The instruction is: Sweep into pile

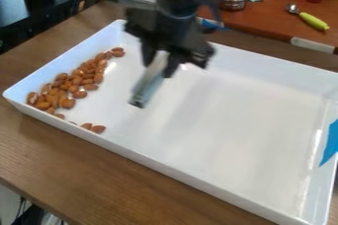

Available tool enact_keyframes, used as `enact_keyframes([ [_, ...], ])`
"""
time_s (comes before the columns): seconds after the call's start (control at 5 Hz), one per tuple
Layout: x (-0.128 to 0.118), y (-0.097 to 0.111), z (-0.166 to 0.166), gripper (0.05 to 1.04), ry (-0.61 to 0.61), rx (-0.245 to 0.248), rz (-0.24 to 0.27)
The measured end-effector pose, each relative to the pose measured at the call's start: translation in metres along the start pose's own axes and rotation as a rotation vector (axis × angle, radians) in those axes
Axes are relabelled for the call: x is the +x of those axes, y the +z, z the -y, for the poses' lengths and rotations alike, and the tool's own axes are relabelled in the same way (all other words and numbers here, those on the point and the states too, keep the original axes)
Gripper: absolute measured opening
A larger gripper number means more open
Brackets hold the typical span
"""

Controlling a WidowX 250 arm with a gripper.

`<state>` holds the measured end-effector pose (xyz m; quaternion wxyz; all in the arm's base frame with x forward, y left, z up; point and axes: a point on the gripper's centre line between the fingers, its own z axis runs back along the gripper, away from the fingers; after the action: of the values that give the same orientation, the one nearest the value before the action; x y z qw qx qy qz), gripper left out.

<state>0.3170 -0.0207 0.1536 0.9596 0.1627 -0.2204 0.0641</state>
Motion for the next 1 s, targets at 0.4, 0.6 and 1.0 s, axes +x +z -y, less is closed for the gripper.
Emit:
enact_keyframes([
  [0.4, 0.007, 0.017, 0.077, 0.349, -0.023, -0.049, -0.064],
  [0.6, 0.005, 0.008, 0.107, 0.349, -0.016, -0.051, -0.079],
  [1.0, -0.002, -0.013, 0.139, 0.699, 0.003, -0.087, -0.061],
])
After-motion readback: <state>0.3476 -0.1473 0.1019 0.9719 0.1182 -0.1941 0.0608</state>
